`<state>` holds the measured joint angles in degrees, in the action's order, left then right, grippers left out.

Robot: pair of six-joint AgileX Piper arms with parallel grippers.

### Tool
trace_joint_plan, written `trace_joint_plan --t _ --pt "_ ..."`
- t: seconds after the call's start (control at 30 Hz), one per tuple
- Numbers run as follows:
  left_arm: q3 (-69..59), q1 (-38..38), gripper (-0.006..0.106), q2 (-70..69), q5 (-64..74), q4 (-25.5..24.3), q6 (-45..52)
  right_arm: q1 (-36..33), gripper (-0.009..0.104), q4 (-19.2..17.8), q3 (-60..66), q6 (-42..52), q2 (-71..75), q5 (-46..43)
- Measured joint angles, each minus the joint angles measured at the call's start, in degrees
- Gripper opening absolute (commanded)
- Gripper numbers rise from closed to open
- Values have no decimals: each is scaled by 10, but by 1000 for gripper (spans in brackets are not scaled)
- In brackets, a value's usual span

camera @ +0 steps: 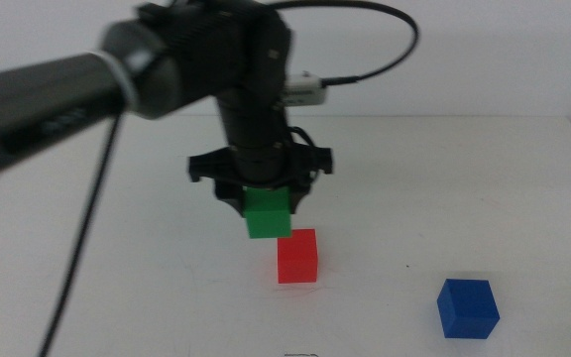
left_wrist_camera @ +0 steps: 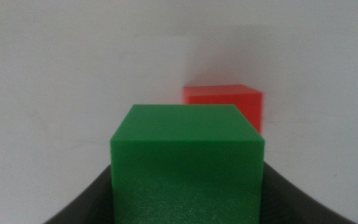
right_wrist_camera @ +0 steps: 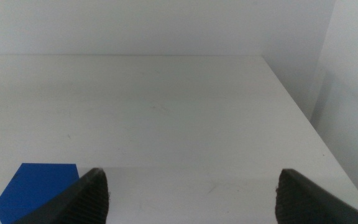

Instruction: Stack red cubes first, then green, then blue cubes in a specific spot.

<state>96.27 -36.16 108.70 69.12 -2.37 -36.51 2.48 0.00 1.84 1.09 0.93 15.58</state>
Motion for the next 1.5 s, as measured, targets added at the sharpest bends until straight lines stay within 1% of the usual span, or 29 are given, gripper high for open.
trace_joint_plan --t 0.17,0.23,0.3,0.47,0.9,1.37,1.4,1.5 --pt "40 -39 -2 38 7 -40 -44 0 94 0 0 0 0 0" --pt "43 -45 -2 44 7 -48 -65 0 94 0 0 0 0 0" --pt "43 -47 -2 48 7 -49 -83 0 94 0 0 0 0 0" --pt "43 -48 -2 59 7 -51 -93 0 94 0 0 0 0 0" --pt "44 -52 -2 76 -15 -47 -93 0 94 0 0 0 0 0" --pt "44 -52 -1 76 -7 -31 -93 0 94 0 0 0 0 0" --pt "44 -52 11 77 -6 -30 -93 0 94 0 0 0 0 0" --pt "44 -52 17 83 -6 -30 -93 0 94 0 0 0 0 0"
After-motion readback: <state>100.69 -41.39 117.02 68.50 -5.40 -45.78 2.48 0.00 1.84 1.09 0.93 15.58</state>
